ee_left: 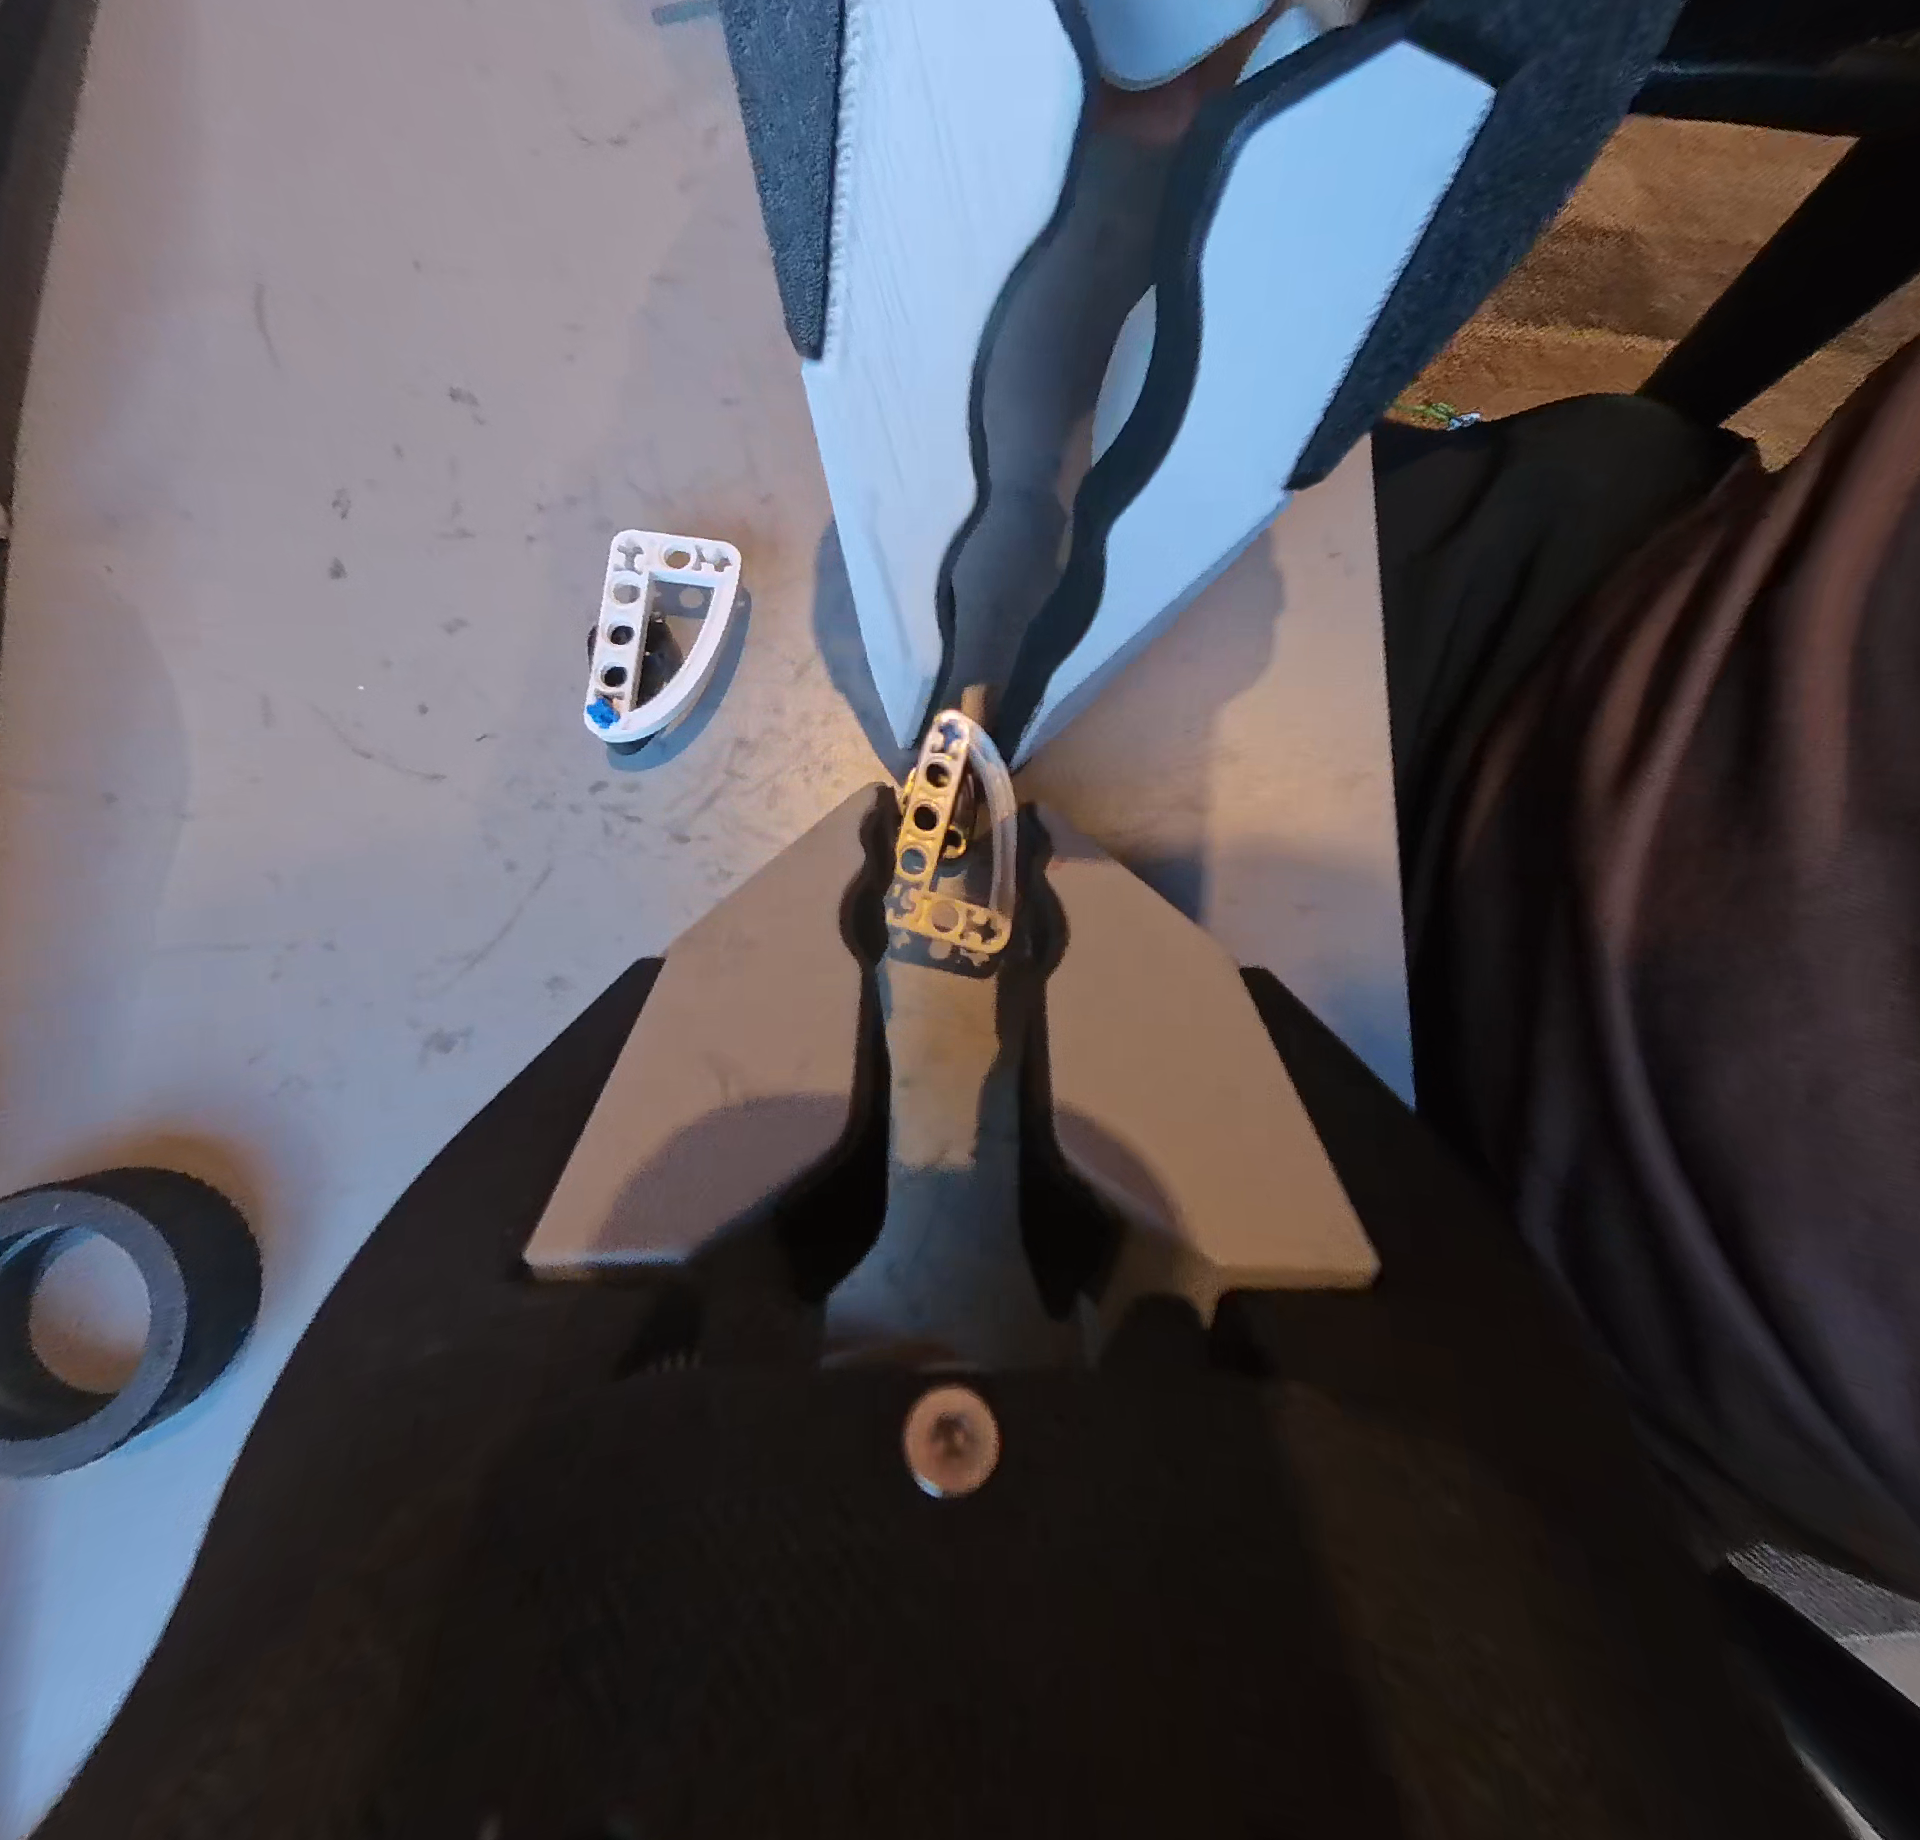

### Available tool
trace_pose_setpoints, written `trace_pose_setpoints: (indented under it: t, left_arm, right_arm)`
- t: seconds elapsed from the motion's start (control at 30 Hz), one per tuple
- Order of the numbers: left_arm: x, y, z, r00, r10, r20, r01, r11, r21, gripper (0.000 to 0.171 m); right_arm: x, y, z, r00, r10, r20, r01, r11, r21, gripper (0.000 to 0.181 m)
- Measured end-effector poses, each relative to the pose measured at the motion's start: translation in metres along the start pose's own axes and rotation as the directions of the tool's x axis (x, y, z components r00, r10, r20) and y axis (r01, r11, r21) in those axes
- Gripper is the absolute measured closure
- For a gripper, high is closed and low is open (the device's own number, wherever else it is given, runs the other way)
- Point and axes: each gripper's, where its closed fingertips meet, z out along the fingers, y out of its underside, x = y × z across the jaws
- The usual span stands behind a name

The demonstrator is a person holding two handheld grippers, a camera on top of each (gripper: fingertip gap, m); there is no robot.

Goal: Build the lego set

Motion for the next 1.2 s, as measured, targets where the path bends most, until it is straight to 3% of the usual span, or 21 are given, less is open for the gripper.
trace_pose_setpoints:
  t: [0.2,0.43,0.57,0.67,0.83,1.0,1.1,1.2]
  left_arm:
    - [-0.002,0.003,0.004,0.999,-0.02,-0.025,0.019,0.999,-0.029,0.153]
    - [-0.001,0.004,0.002,0.999,0.005,0.039,-0.001,0.993,-0.116,0.151]
    - [0.0,0.003,0.002,0.999,-0.031,0.013,0.033,0.994,-0.101,0.151]
    - [0.0,0.003,0.002,0.999,-0.041,0.005,0.042,0.994,-0.1,0.151]
    - [0.0,0.003,0.002,0.999,-0.048,0.005,0.049,0.993,-0.109,0.151]
    - [0.002,0.002,-0.002,0.999,-0.033,0.016,0.034,0.992,-0.123,0.151]
    - [0.004,0.0,-0.004,1.0,-0.02,0.011,0.021,0.991,-0.133,0.151]
    - [0.007,-0.002,-0.003,1.0,-0.009,-0.006,0.008,0.99,-0.138,0.151]
  right_arm:
    - [0.0,0.0,0.003,1.0,0.024,0.012,-0.024,1.0,-0.005,0.169]
    - [0.0,-0.002,0.004,0.997,0.071,0.014,-0.071,0.997,0.01,0.167]
    - [0.0,0.002,-0.004,0.996,0.092,-0.02,-0.092,0.996,-0.012,0.171]
    - [0.009,-0.003,-0.016,0.983,0.18,-0.025,-0.179,0.983,0.04,0.172]
    - [0.009,-0.022,-0.023,0.931,0.351,0.099,-0.362,0.922,0.137,0.181]
    - [0.008,-0.014,-0.023,0.952,0.299,0.062,-0.304,0.946,0.111,0.173]
    - [0.004,-0.018,-0.024,0.99,0.144,-0.001,-0.143,0.982,0.128,0.159]
    - [0.003,-0.013,-0.015,0.998,0.016,-0.057,-0.012,0.998,0.063,0.158]
